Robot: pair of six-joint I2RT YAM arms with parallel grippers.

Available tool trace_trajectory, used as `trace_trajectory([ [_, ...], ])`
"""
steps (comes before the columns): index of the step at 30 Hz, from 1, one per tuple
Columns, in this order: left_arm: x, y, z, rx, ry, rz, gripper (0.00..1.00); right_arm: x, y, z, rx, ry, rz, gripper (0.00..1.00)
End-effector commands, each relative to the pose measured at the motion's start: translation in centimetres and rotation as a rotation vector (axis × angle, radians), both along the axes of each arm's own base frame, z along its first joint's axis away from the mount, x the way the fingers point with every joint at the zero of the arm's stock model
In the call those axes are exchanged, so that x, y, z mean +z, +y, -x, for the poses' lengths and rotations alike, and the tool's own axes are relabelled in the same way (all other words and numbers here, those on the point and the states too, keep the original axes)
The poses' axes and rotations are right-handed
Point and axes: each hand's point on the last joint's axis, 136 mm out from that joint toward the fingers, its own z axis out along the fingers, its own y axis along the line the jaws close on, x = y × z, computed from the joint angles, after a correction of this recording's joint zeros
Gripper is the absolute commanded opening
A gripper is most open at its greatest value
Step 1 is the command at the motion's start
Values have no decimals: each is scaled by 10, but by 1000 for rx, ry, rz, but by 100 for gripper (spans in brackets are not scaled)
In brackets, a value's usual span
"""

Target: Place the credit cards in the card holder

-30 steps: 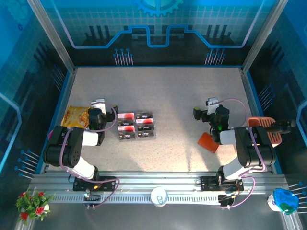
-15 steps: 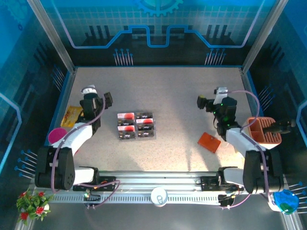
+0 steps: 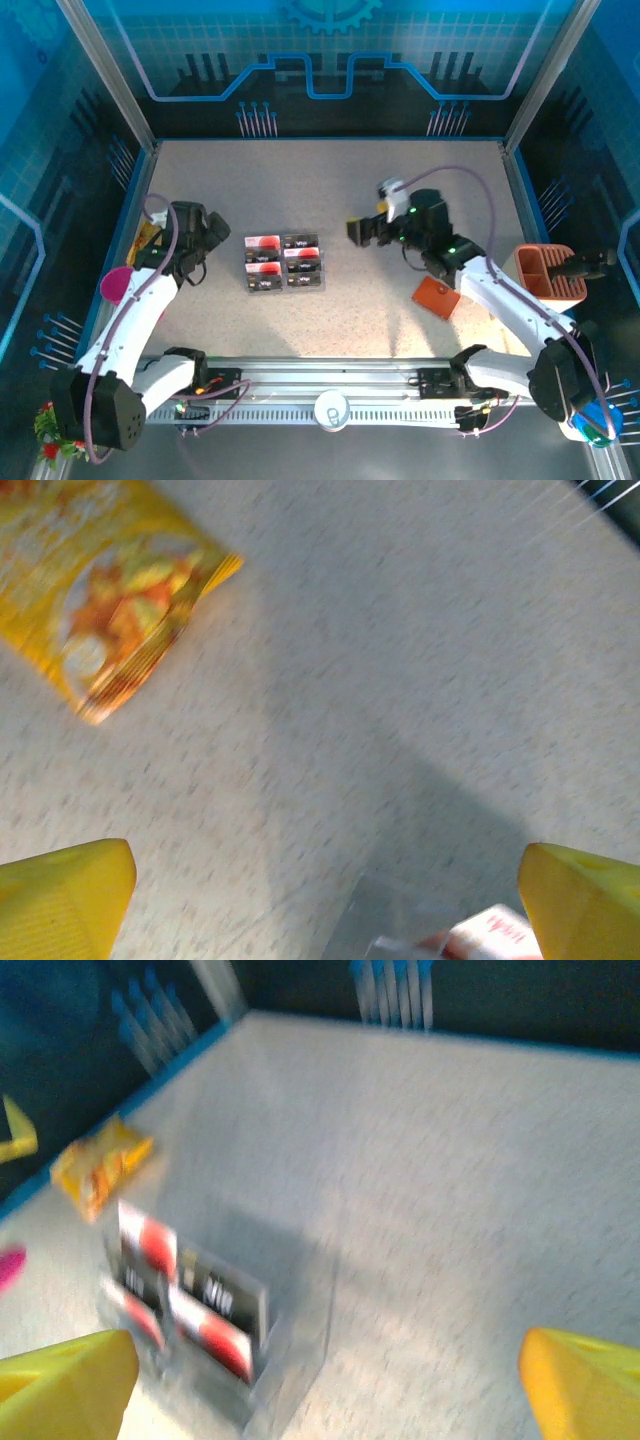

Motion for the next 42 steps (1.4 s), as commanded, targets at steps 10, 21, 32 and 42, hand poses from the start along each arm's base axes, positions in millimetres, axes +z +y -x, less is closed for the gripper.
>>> trace_trajectory([
  [10, -67, 2, 48, 48, 323, -59, 99, -131, 49, 68, 178, 116, 546, 100],
  [21, -86, -9, 33, -11, 353, -91, 99, -153, 72, 58, 219, 106, 658, 100],
  [32, -101, -20, 12, -70, 403, -121, 99, -169, 74, 41, 212, 83, 767, 100],
  [42, -107, -48, -22, -146, 397, -127, 99, -172, 49, 8, 99, 91, 796, 100],
])
